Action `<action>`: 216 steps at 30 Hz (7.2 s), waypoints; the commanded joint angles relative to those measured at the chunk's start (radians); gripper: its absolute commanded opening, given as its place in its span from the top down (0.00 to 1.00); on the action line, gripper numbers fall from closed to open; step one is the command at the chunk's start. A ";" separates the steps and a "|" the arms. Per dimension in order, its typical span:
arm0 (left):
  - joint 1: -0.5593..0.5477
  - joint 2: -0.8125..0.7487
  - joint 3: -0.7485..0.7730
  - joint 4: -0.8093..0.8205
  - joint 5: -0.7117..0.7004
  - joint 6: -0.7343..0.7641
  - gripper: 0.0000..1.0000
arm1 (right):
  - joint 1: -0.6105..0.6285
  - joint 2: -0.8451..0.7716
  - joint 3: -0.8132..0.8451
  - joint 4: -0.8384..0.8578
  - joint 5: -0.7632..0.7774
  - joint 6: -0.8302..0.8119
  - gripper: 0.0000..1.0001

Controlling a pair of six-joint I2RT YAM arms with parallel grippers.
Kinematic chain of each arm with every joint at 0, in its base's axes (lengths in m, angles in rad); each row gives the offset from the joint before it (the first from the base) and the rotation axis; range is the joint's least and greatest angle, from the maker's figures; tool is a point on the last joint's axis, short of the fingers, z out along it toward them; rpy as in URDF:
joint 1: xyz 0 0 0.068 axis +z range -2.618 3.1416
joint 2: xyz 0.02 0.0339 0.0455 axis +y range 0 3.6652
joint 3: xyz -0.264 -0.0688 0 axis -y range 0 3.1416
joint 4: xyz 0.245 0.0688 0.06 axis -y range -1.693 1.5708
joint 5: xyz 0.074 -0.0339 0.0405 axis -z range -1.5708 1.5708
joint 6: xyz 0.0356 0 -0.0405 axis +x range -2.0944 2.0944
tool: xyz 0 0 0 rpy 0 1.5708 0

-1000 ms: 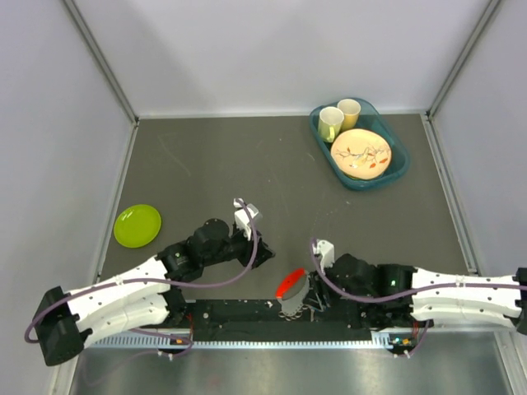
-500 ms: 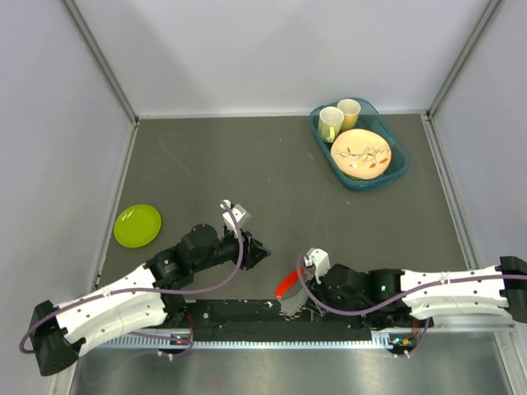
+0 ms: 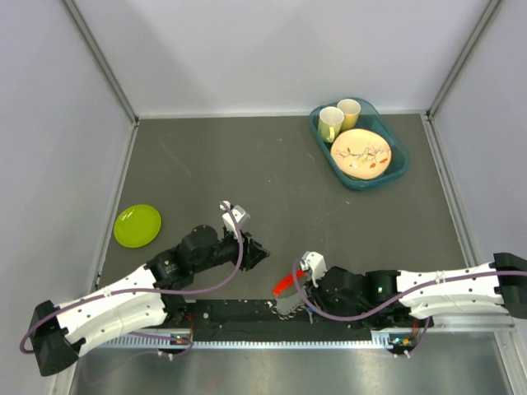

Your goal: Remove the keys from the keyring

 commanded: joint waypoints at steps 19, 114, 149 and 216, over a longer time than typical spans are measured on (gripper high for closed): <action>-0.001 -0.001 -0.008 0.050 -0.021 -0.019 0.54 | 0.022 -0.030 0.018 0.147 -0.108 -0.116 0.62; -0.220 0.097 0.290 -0.093 0.353 0.690 0.55 | -0.112 -0.105 0.556 -0.258 -0.210 -0.303 1.00; -0.274 0.174 0.309 -0.099 0.275 0.712 1.00 | -0.126 -0.122 0.533 -0.251 -0.166 -0.269 1.00; -0.265 -0.119 -0.040 0.665 -0.072 0.244 1.00 | -0.138 -0.271 0.119 0.363 0.135 0.116 0.97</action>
